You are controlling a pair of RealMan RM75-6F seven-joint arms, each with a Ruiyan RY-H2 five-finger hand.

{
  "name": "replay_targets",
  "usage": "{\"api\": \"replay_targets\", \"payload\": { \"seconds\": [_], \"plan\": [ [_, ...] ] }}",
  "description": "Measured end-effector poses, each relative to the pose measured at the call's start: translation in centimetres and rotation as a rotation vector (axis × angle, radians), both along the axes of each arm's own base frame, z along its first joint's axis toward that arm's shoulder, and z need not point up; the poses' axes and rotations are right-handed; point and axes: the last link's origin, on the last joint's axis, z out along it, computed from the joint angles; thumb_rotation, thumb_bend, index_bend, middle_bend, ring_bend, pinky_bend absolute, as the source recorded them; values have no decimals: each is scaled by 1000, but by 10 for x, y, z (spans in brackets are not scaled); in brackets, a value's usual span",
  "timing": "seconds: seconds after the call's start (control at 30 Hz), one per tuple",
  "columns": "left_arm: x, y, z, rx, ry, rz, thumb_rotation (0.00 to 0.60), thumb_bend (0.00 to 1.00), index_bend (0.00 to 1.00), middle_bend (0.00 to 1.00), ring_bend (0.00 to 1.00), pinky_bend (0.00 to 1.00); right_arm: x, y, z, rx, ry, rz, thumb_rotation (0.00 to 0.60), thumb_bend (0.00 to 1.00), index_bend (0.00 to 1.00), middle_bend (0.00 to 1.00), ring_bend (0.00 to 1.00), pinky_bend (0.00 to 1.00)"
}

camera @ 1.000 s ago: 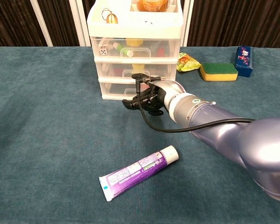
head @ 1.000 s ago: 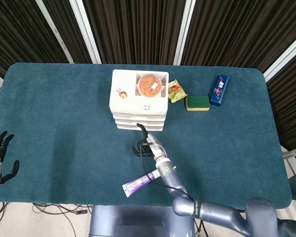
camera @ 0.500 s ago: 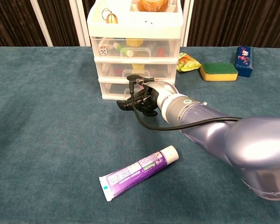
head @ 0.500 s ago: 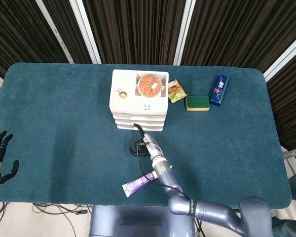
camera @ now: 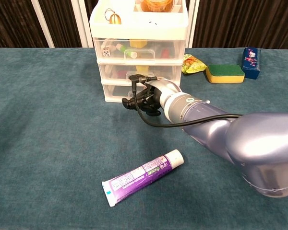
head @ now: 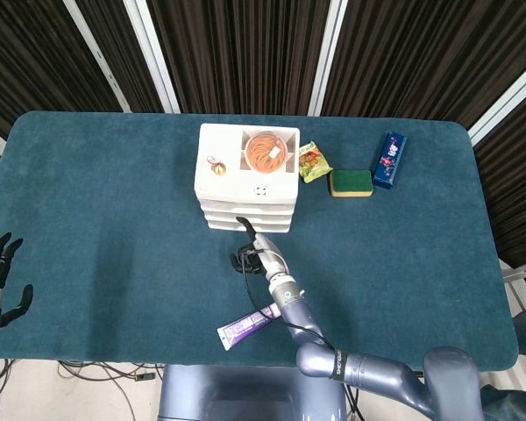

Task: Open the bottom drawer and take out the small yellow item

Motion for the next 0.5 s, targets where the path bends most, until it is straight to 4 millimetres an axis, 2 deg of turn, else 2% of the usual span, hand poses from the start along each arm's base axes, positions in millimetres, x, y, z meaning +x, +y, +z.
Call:
{"api": "replay_targets", "payload": {
  "seconds": [0.5],
  "plan": [
    [0, 0, 1, 2, -4, 3, 600, 438, 51, 2, 0, 0, 6, -3, -4, 13, 1, 3, 600, 546, 0, 826, 957, 1000]
  ]
}}
